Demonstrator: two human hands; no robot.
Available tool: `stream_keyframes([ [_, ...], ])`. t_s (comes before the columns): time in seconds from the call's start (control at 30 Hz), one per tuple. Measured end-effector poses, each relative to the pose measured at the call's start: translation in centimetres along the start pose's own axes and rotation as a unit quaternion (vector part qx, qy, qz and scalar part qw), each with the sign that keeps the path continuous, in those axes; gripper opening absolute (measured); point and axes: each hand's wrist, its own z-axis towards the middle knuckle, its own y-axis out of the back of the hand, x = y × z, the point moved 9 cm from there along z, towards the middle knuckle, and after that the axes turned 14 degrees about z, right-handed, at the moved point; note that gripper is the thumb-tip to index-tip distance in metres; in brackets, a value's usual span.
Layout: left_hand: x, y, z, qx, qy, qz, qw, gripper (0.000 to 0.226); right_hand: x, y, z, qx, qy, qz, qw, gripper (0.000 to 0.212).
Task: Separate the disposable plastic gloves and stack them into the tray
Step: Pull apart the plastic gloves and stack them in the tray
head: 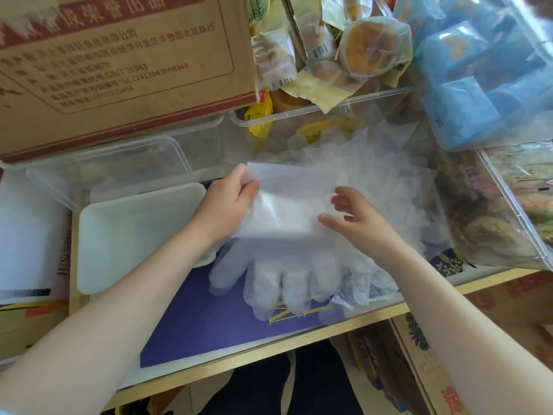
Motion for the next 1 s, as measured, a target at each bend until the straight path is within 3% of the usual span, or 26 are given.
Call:
stream_keyframes([
  [0.1, -1.6, 0.4, -0.8, 0.007, -0.038, -0.083, 0.996, 0.029, 0.6, -1.4, 0.0, 0.026, -0.022, 0.174, 0.984, 0.053],
  [0.2, -2.2, 0.8, -1.4, 0.007, -0.051, -0.113, 0.992, 0.038, 2.0, -2.4, -0.1, 0.061, -0.039, 0.328, 0.942, 0.016],
  [0.27, -1.7, 0.7, -1.4, 0.009, -0.042, -0.131, 0.99, 0.03, 2.5, -2.8, -0.3, 0.065, -0.044, 0.361, 0.929, 0.013],
  [0.43, 1.2, -0.9, -1.7, 0.078, -0.007, -0.061, 0.995, 0.011, 2.3, -1.7, -0.1, 0.009, -0.015, 0.259, 0.966, 0.016],
  [0.57, 2.5, -1.9, -1.9, 0.111, 0.015, 0.011, 0.994, 0.029, 1.7, -2.4, -0.3, 0.03, -0.009, 0.198, 0.98, 0.021],
  [0.63, 2.1, -2.2, -1.7, 0.11, 0.025, 0.003, 0.994, 0.025, 1.9, -2.9, -0.4, 0.038, 0.015, 0.198, 0.979, 0.024],
  [0.83, 2.0, -0.3, -1.0, -0.044, 0.087, -0.008, 0.995, 0.037, 1.4, -3.8, -0.5, 0.093, 0.031, 0.233, 0.968, 0.016],
  [0.93, 2.6, 1.3, -0.9, -0.107, 0.116, 0.017, 0.987, 0.034, -2.0, -3.9, -1.0, 0.157, -0.073, 0.125, 0.977, 0.011],
  [1.0, 3.0, 1.8, -0.8, -0.125, 0.123, 0.032, 0.984, 0.034, -3.6, -2.5, -0.4, 0.141, -0.087, -0.009, 0.986, 0.006],
])
